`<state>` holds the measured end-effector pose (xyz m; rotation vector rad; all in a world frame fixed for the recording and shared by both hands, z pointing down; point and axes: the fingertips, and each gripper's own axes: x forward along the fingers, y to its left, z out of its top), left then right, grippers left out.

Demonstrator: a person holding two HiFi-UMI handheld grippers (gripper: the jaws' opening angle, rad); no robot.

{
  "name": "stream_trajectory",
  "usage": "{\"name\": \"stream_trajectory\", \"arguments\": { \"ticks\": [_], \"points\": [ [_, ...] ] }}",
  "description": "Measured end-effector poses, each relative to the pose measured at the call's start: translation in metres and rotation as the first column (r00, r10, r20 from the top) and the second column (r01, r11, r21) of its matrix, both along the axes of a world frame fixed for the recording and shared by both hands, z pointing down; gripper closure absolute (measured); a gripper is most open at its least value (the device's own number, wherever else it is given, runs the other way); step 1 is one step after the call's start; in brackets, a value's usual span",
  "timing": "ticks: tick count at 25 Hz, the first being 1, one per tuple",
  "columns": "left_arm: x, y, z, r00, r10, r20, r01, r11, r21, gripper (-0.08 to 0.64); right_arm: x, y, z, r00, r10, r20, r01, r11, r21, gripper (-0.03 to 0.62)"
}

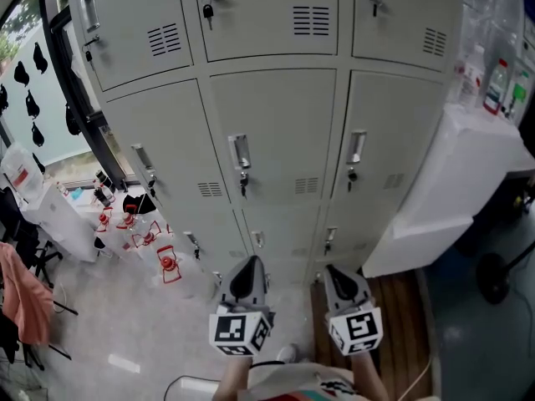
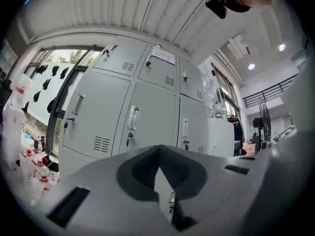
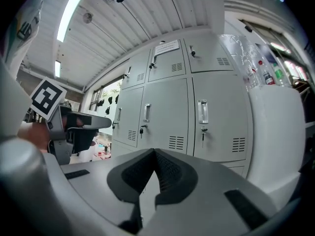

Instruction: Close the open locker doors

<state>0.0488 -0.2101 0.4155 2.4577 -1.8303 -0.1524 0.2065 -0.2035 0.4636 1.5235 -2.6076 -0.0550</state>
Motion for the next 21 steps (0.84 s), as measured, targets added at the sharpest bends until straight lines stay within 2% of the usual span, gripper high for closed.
{"name": "stream_trajectory", "arguments": {
  "ticks": [9,16,21],
  "points": [
    [0.003,-0.002,0.018,0.999,0.013,-0.037,-0.014,0.999,-0.037,0.555,0.003,-0.002,0.005,1.000,0.001,-0.007,-0.001,1.000,-0.017,0.588],
    [0.000,-0.005,0.025,1.000,-0.003,-0.030,0.001,0.998,-0.061,0.555,0.007,-0.003,0.013,1.000,-0.002,-0.017,0.001,0.998,-0.057,0.588],
    [-0.003,-0.007,0.037,1.000,-0.012,-0.020,0.011,0.997,-0.074,0.555,0.007,-0.003,0.016,1.000,-0.014,-0.008,0.014,0.999,-0.050,0.588]
  ]
}}
